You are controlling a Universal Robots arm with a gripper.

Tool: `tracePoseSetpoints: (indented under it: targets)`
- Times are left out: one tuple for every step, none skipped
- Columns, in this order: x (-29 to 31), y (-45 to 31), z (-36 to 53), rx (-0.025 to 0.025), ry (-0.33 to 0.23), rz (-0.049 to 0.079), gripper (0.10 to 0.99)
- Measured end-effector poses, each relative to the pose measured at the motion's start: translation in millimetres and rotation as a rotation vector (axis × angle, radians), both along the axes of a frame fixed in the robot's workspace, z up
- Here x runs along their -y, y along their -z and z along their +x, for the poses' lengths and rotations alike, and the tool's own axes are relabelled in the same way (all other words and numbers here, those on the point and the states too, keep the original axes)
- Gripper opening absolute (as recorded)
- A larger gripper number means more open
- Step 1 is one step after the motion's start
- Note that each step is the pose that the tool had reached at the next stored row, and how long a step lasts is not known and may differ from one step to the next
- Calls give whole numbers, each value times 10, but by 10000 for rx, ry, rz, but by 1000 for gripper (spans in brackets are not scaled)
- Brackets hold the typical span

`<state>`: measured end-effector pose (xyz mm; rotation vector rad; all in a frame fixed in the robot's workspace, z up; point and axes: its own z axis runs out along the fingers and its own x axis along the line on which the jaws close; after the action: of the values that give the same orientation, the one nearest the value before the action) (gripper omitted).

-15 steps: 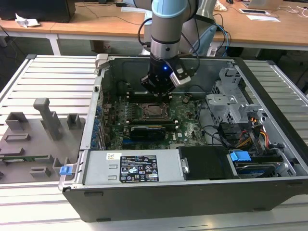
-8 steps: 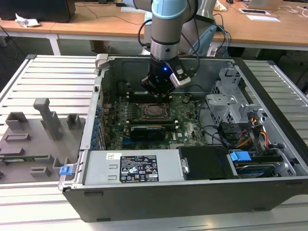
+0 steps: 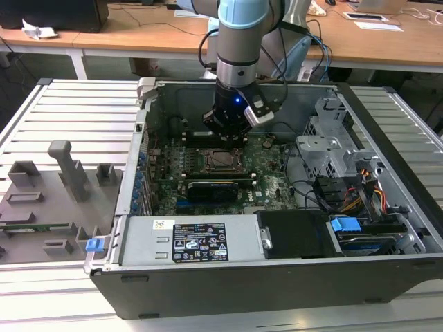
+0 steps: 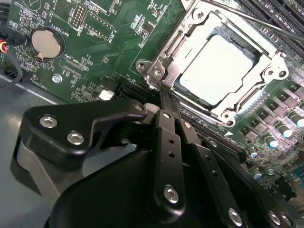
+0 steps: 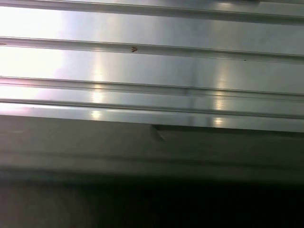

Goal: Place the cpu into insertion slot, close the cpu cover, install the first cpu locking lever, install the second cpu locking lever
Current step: 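Install the first cpu locking lever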

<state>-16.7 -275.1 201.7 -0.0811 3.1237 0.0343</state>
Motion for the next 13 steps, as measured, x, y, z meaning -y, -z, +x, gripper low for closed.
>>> tracePoseSetpoints:
  targets:
    - [-1, -7, 1, 2, -2, 4, 106]
    - [-1, -17, 1, 3, -3, 1, 106]
    - [0, -31, 0, 1, -3, 0, 106]
    - [0, -45, 0, 0, -4, 0, 106]
    - [0, -60, 0, 0, -4, 0, 106]
    - [0, -81, 0, 0, -4, -1, 106]
    - [0, -101, 0, 0, -4, -1, 106]
    - [0, -114, 0, -1, -4, -4, 106]
    - [0, -123, 0, 0, -5, -6, 106]
    - [-1, -123, 0, 1, -4, -3, 106]
    - [2, -123, 0, 2, -3, -3, 106]
    - [7, -124, 0, 0, -4, -6, 106]
    - [17, -123, 0, 1, -4, -5, 106]
